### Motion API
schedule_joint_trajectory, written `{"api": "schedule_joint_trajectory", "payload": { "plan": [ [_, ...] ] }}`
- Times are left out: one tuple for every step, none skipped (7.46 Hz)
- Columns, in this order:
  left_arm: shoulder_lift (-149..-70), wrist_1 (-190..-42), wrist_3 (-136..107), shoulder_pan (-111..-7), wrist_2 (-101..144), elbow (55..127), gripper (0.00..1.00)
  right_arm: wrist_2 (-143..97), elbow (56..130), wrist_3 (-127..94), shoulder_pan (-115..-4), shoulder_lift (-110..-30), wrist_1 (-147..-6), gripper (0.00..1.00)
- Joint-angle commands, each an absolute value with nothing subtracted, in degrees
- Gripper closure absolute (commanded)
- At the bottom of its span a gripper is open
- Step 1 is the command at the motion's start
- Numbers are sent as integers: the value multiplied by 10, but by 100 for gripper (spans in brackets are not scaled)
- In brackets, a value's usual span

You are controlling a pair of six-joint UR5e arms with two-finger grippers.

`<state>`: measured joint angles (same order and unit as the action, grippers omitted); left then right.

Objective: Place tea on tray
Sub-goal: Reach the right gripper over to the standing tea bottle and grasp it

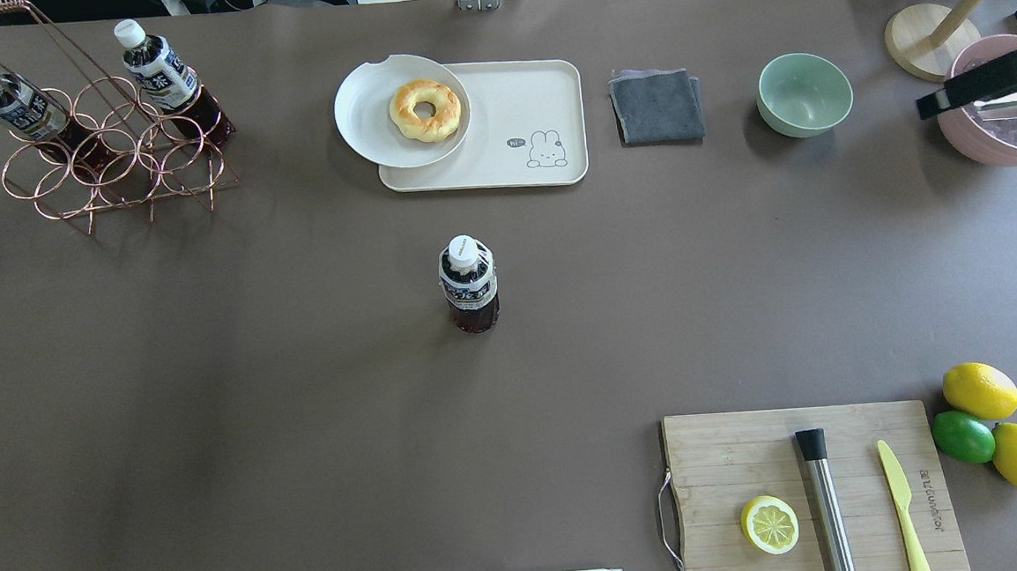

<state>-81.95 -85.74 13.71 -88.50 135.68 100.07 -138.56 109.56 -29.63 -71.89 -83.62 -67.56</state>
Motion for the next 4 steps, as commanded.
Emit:
{"api": "schedule_joint_trajectory", "payload": {
  "plan": [
    [-821, -858, 137, -884, 1357, 1002, 2, -1332, 1119, -457, -577, -684, -676, 0],
    [-822, -858, 137, -883, 1357, 1002, 2, -1204, 1130, -523, -484, -648, -678, 0],
    [-823, -858, 137, -883, 1357, 1002, 2, -1059, 1125, -561, -387, -611, -691, 0],
    [-823, -857, 137, -882, 1357, 1002, 2, -965, 1119, -569, -328, -566, -758, 0]
  ]
}}
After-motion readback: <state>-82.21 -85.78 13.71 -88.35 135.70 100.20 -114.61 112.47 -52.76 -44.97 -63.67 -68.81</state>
